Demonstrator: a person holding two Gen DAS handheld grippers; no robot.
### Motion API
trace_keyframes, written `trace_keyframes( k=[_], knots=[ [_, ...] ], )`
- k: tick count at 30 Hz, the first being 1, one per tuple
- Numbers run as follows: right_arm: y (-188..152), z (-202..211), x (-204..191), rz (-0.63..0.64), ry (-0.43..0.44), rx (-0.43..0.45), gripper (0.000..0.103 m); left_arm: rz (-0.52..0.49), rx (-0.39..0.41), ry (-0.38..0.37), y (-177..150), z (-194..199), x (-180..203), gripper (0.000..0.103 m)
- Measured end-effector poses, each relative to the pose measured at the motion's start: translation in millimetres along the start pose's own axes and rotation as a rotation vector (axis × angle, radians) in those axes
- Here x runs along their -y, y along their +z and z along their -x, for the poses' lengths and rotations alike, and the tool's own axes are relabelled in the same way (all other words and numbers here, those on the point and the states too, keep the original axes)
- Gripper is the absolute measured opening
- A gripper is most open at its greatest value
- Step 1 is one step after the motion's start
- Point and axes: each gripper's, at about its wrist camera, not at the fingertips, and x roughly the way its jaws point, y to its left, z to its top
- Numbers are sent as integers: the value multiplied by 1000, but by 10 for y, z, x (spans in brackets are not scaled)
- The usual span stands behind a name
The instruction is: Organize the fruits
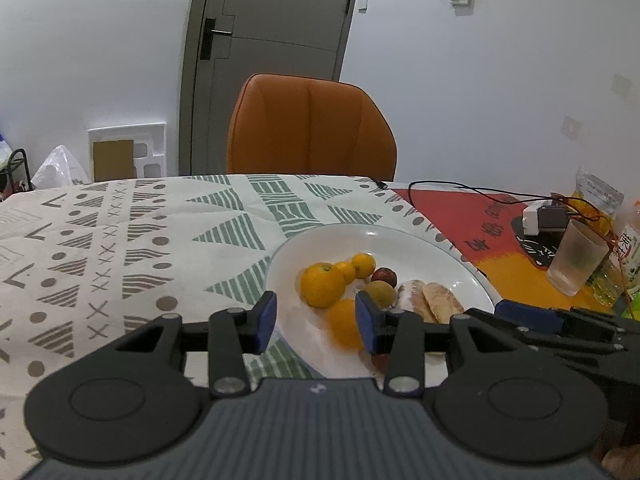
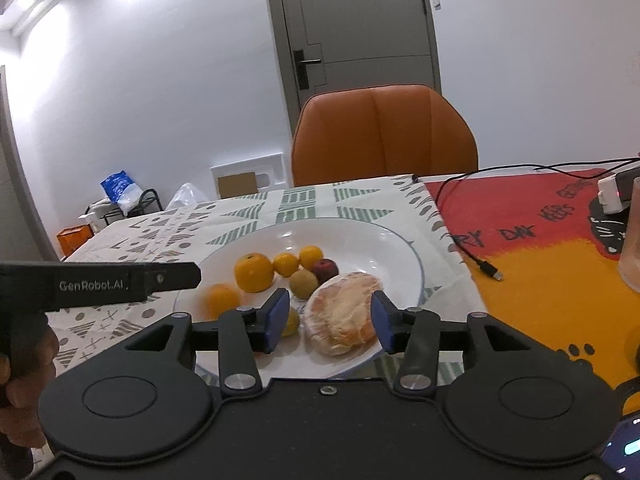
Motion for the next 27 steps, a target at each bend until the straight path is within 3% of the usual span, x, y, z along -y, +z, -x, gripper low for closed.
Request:
trace_keyframes(
  k=[7,12,18,23,27],
  knots=[
    [9,5,-150,10,36,-5,51,-1,6,49,-7,158,-148,54],
    [27,1,-255,11,53,-9,57,5,12,94,-5,299,-271,78],
    [28,23,-368,2,72,-12,63,17,10,144,-5,449,-439,85],
    [41,74,-475,9,69,-7,88,23,5,194,-2,572,-541,90],
    [55,146,-544,18,78,2,96,30,10,215,12,690,-586,93]
  ],
)
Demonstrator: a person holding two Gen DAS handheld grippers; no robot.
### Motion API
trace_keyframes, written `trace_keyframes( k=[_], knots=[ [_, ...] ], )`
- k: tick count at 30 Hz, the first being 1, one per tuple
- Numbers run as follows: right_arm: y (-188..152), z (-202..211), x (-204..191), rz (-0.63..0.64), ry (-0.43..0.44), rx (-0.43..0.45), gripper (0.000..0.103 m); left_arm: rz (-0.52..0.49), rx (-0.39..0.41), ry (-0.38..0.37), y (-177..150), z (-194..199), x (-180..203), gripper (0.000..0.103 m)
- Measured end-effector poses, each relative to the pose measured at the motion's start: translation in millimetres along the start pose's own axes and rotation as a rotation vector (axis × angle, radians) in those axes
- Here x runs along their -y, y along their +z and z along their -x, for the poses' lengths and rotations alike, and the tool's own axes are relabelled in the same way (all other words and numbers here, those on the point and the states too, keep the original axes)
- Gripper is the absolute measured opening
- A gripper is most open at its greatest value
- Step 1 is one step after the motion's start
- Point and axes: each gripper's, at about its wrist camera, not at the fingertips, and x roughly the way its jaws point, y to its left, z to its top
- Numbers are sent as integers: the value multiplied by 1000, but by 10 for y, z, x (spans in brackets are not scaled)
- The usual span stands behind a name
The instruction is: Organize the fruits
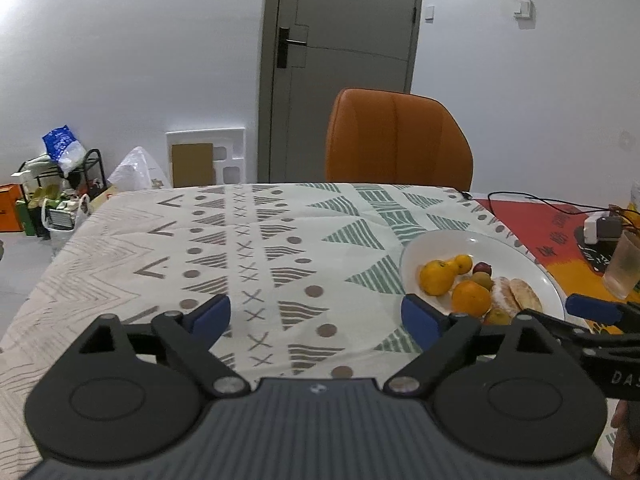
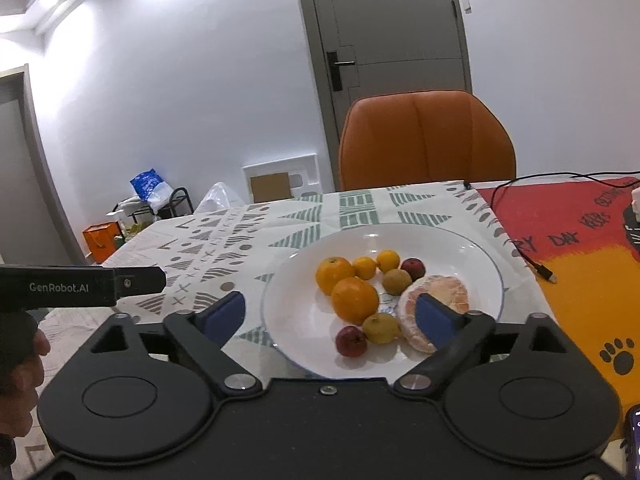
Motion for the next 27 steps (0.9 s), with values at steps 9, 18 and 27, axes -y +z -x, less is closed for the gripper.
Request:
trace_keyframes(
  k=[9,18,27],
  knots=[
    [30,187,-154,16,1,11,103,-7,-48,9,-50,228,-60,95],
    [6,388,-196,-7,-3,-47,103,-19,-39,43,-77,599,-138,99],
    [-48,491,-334,16,14,-71,103,-5,-17,73,-175,887,-310,103]
  ],
)
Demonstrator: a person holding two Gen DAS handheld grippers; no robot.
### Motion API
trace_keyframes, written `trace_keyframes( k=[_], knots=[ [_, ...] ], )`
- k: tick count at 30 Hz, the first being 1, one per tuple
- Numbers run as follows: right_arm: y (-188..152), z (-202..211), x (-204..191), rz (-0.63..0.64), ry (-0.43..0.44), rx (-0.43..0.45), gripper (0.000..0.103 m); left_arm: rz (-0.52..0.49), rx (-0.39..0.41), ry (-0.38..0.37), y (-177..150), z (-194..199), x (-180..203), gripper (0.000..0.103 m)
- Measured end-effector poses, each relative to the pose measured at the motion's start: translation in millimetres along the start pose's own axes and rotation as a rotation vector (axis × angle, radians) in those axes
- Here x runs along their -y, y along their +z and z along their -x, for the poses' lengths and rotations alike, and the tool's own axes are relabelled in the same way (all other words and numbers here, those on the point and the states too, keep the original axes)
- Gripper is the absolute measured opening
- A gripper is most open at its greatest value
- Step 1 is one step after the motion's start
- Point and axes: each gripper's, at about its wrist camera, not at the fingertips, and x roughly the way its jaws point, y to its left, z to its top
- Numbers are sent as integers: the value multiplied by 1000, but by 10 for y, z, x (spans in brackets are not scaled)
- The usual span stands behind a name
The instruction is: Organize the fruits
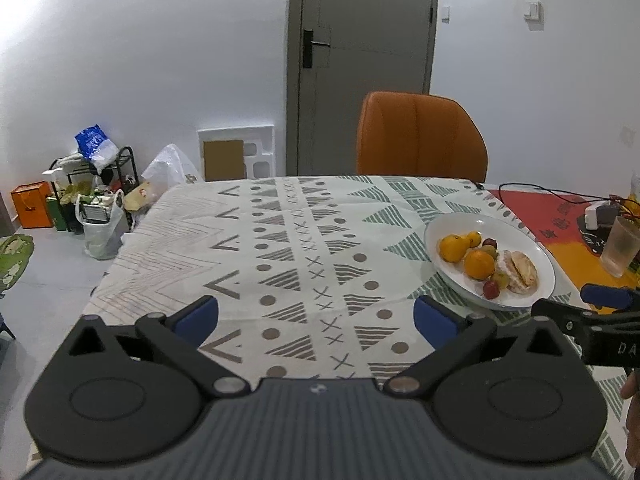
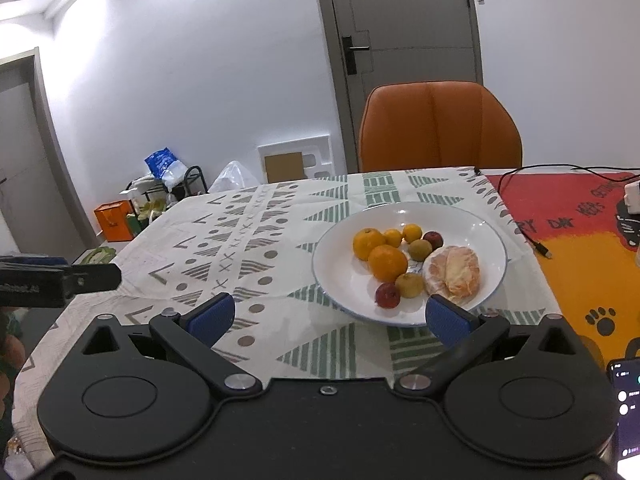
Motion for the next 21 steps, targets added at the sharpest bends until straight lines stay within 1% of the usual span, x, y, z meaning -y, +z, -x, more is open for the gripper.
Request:
trace_keyframes(
  k=[10,17,21],
  knots=[
    [-57,142,-176,10,8,-13,103,42,7,15,-166,185,-229,103],
    [-48,277,-285,-17,-7,24,103,60,11,5,-290,320,-381,103],
    [-64,368,-332,-18,9,31,103,62,13,7,-345,403,-435,103]
  ],
)
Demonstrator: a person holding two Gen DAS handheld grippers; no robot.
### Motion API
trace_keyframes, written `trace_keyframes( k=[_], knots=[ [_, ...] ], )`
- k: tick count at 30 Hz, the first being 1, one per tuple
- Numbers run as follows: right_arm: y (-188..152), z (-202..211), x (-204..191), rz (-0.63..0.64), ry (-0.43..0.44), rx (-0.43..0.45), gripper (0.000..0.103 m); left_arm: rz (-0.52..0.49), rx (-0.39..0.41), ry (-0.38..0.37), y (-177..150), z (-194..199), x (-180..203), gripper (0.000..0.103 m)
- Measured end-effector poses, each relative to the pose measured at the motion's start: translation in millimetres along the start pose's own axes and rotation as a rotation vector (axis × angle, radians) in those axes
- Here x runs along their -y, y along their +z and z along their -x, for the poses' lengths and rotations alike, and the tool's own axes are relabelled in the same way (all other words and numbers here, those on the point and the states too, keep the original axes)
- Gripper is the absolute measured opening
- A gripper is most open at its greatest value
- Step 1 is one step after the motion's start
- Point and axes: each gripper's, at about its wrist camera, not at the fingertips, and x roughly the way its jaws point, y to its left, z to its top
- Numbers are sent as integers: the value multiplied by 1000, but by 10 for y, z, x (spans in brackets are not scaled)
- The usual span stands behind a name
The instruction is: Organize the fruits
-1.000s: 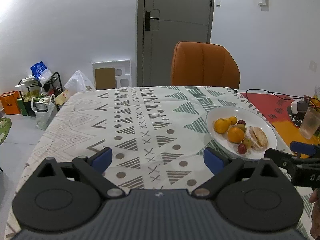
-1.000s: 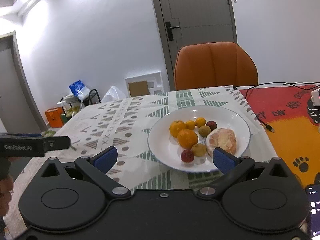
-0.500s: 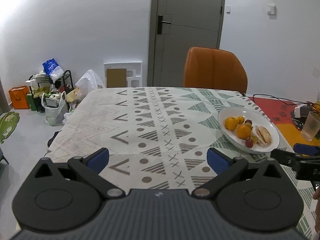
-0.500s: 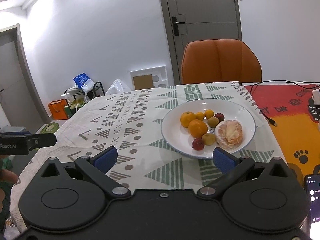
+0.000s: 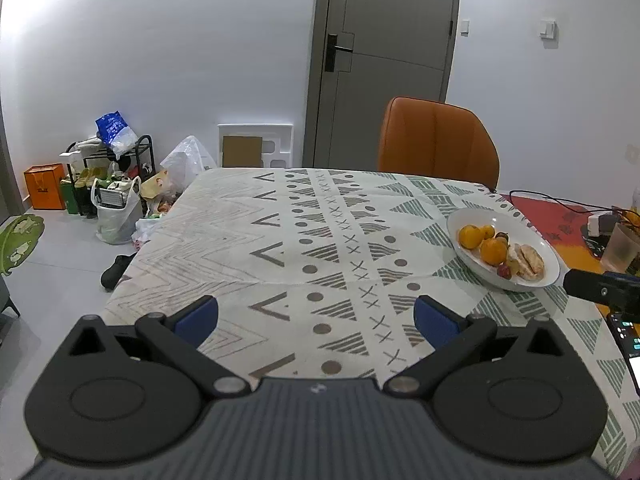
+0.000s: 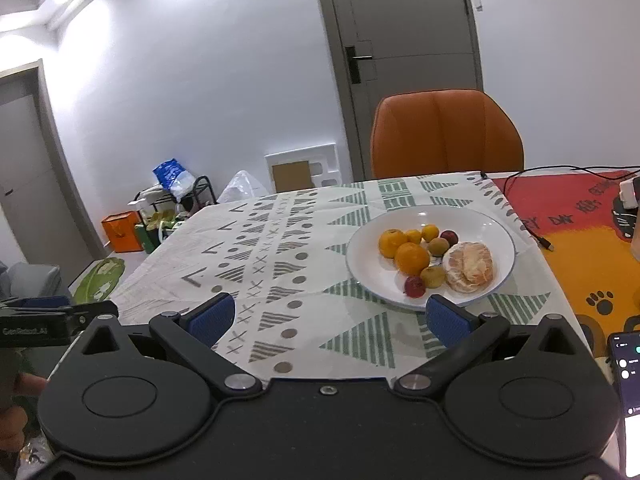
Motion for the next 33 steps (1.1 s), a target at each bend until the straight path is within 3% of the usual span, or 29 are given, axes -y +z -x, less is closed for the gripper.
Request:
trace_keyframes(
  k=[13,33],
  knots=[
    [-145,222,-65,27,8,3,103,0,4,2,-126,239,-99,103],
    [-251,276,-30,1,13,9,103,-30,-7,21,-240,306,-98,103]
  ],
)
